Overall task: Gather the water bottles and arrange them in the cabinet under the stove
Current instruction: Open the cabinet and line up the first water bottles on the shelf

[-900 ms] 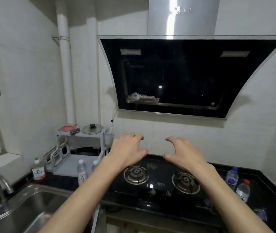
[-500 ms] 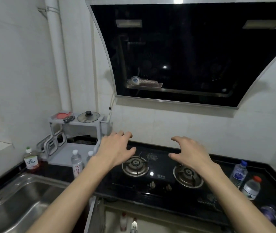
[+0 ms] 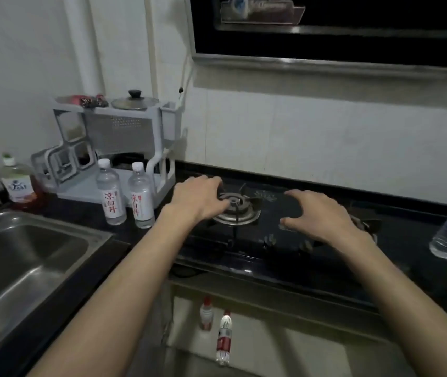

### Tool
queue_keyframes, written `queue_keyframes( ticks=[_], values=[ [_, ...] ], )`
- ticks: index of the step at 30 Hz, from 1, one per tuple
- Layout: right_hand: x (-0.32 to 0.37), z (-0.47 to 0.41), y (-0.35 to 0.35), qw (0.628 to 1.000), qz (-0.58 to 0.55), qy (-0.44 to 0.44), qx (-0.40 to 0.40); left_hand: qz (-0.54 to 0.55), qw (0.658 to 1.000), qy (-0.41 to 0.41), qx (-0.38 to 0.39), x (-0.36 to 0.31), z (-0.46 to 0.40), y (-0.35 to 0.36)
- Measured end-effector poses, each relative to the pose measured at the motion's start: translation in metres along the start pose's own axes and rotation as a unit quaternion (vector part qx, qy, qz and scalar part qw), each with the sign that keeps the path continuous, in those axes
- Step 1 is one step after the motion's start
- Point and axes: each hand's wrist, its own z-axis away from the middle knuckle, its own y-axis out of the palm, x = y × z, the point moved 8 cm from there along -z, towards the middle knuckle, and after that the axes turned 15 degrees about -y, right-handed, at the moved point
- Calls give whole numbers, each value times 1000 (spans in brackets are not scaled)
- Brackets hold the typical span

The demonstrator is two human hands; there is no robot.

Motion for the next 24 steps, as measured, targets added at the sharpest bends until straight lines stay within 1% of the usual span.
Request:
queue_keyframes(
  ticks=[3, 5, 7, 10, 14, 15, 20, 22, 24],
  values=[
    [-6, 3, 56, 1000, 11, -1, -24, 29, 998, 17, -53, -15, 0, 39],
    [-11, 4, 90, 999, 25, -4, -27, 63, 996, 31, -55, -23, 6, 71],
    [-16, 9, 121, 998, 37, -7, -43, 74, 995, 42, -53, -22, 12, 106],
    [-22, 18, 162, 996, 45, -8, -77, 65, 993, 46, -86, -5, 26, 148],
    [-25, 28, 227, 997, 43, -19, -67, 70, 991, 41, -110, 22, 41, 203],
    [-25, 32, 241, 996, 46, -26, -76, 73, 990, 34, -119, 30, 46, 217],
    [-27, 53, 275, 980, 104, -63, -160, 70, 984, 31, -163, 49, 76, 275],
    [-24, 63, 288, 973, 112, -72, -187, 76, 981, 25, -179, 54, 84, 290],
    [-21, 74, 302, 969, 96, -83, -210, 76, 982, 20, -172, 59, 90, 310]
  ],
)
